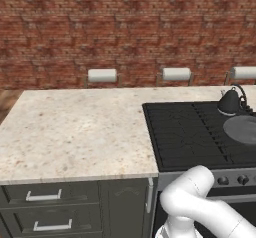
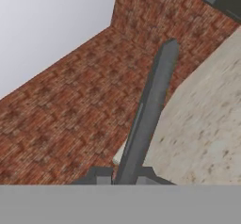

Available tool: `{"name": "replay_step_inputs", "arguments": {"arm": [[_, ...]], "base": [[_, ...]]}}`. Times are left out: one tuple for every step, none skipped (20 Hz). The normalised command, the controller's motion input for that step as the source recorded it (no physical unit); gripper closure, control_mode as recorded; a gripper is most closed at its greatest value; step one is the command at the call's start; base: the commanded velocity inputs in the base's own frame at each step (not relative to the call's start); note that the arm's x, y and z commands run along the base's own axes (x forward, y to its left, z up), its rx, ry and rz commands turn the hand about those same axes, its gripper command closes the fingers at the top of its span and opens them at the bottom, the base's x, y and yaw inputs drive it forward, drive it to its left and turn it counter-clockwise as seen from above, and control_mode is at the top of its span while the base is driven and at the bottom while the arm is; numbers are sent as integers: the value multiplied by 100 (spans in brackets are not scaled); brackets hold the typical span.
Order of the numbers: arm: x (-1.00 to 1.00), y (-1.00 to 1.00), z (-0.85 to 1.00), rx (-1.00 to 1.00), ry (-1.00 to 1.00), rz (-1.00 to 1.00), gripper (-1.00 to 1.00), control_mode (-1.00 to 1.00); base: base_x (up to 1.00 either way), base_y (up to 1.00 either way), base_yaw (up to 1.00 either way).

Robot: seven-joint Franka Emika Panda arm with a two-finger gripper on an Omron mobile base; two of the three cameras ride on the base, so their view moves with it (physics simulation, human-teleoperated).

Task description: Pick the pan from the cabinet and place it on the stove. Then turn on the stove burner for the pan.

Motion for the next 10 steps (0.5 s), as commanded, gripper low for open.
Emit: {"name": "replay_step_inputs", "arguments": {"arm": [[13,-39,-29,0,12,0,100,-100],[0,-15,-21,0,4,0,100,-100],[0,-9,-20,0,1,0,100,-100],[0,0,-21,-1,5,0,100,-100],[0,0,-21,-2,3,0,100,-100],[0,0,-26,-2,2,0,100,-100],[0,0,-28,-2,3,0,100,-100],[0,0,-34,-3,5,0,-100,-100],[0,0,-31,-3,3,0,-100,-100],[0,0,-27,-3,3,0,-100,-100]], "base": [[0,0,0],[0,0,0],[0,0,0],[0,0,0],[0,0,0],[0,0,0],[0,0,0],[0,0,0],[0,0,0],[0,0,0]]}}
